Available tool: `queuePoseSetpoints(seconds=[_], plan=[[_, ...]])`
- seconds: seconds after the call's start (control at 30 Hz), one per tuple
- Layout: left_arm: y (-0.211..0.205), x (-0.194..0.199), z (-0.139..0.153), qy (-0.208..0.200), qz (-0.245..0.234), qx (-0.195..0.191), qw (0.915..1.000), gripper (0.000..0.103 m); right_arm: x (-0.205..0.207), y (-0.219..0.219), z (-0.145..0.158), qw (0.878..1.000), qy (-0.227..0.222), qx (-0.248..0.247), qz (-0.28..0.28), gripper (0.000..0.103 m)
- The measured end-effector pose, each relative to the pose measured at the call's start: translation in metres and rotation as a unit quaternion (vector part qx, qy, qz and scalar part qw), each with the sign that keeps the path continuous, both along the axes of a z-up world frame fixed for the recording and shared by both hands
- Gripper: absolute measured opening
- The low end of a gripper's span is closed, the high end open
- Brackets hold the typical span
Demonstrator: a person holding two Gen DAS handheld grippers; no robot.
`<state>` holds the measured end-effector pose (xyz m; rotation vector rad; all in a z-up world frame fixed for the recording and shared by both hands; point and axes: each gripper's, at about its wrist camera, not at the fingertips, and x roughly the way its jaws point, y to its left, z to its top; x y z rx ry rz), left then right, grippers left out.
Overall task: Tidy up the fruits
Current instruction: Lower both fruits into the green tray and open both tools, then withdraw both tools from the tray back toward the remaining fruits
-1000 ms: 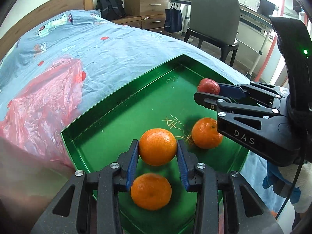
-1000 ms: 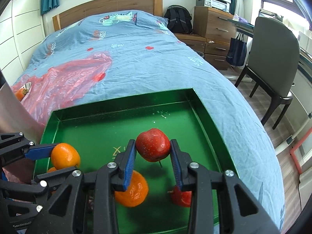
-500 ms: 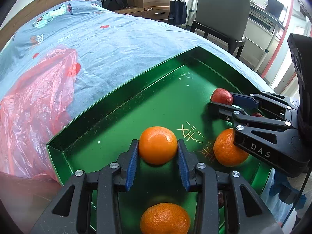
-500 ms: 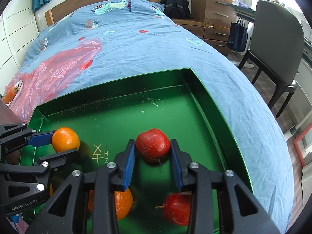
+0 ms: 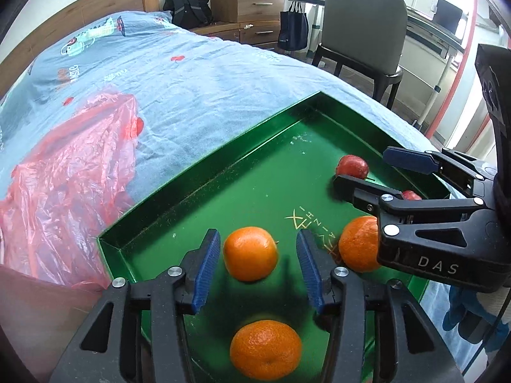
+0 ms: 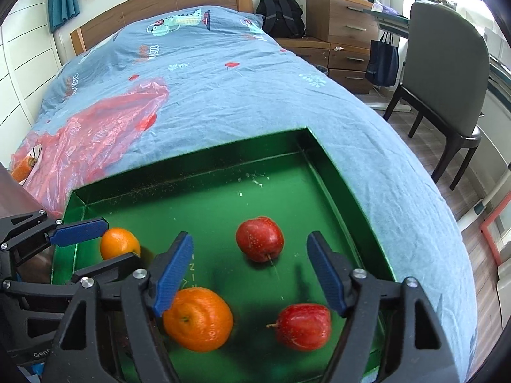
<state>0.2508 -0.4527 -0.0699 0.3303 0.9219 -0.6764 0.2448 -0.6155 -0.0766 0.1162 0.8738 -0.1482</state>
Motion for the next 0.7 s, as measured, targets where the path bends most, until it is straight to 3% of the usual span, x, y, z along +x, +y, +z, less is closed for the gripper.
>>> queuePoseSetpoints(seconds=[0.43,0.57,0.7], plan=[[0.043,-0.084,0.087,-0.072,-0.033,-0.046,0.9958,0.054,-0.078,0.028,0.102,0.991,-0.082,-0.082,-0.061,0.103],[0.068,-0.109,0.113,-0.087,-0.028,-0.059,0.9941,0.054,-0.106,0.048,0.123,0.99,-0.094,-0.091,-0.053,0.103],[0.099,-0.13,0.138,-0.108,-0.016,-0.069,0.9917,0.054,-0.138,0.073,0.148,0.986,-0.135,-0.091,-0.043,0.103]])
